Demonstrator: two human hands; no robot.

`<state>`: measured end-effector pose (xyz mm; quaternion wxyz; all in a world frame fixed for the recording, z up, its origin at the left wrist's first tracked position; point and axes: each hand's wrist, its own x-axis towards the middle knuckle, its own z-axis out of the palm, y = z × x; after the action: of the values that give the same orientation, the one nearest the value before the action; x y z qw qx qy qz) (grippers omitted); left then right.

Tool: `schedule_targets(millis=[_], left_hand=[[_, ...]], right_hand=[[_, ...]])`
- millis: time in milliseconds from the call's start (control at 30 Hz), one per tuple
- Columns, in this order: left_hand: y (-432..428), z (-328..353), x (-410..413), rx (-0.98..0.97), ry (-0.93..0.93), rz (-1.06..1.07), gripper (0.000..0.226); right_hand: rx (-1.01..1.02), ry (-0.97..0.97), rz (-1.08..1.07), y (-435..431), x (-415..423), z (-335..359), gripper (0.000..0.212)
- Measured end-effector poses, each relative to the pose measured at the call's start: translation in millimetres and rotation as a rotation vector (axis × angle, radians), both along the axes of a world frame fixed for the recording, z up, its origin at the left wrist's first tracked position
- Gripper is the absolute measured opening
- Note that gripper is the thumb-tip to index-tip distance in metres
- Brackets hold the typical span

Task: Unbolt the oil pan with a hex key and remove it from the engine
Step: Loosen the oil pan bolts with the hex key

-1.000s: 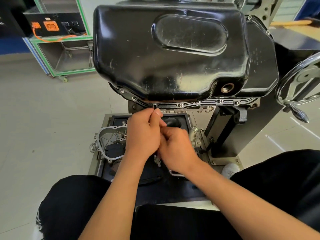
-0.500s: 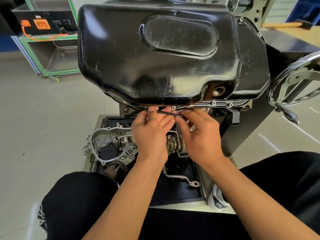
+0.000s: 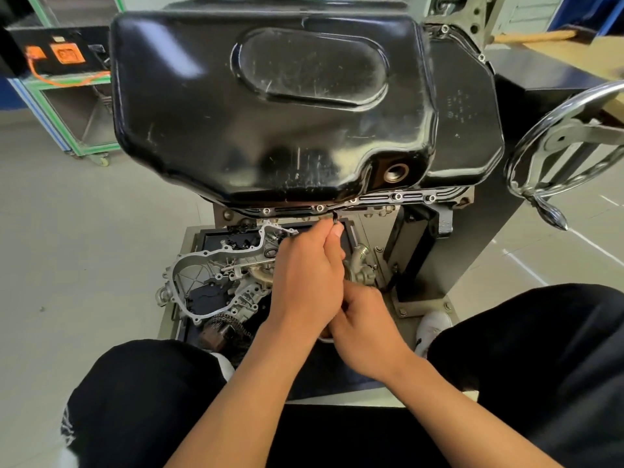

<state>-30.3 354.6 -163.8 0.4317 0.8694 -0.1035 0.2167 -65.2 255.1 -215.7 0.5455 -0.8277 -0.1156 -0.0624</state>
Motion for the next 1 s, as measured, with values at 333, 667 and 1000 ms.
schedule_targets(millis=[333,667,1000], left_hand=[[13.3,5.8,9.0,0.104,-0.027,0.062,0.034],[23.6,9.5,11.5,0.132,-0.021,0.012,0.034],[23.4,10.4,12.2,0.166,0.031,-0.007,0.033]], right_hand=[[0.030,-0.025,0.072,27.9,10.3,9.0,0.043],[0.107,0.018,0.036,42.3,5.1,11.1,0.044],[0.058,0.024,0.011,46.9,11.0,6.8,0.046]])
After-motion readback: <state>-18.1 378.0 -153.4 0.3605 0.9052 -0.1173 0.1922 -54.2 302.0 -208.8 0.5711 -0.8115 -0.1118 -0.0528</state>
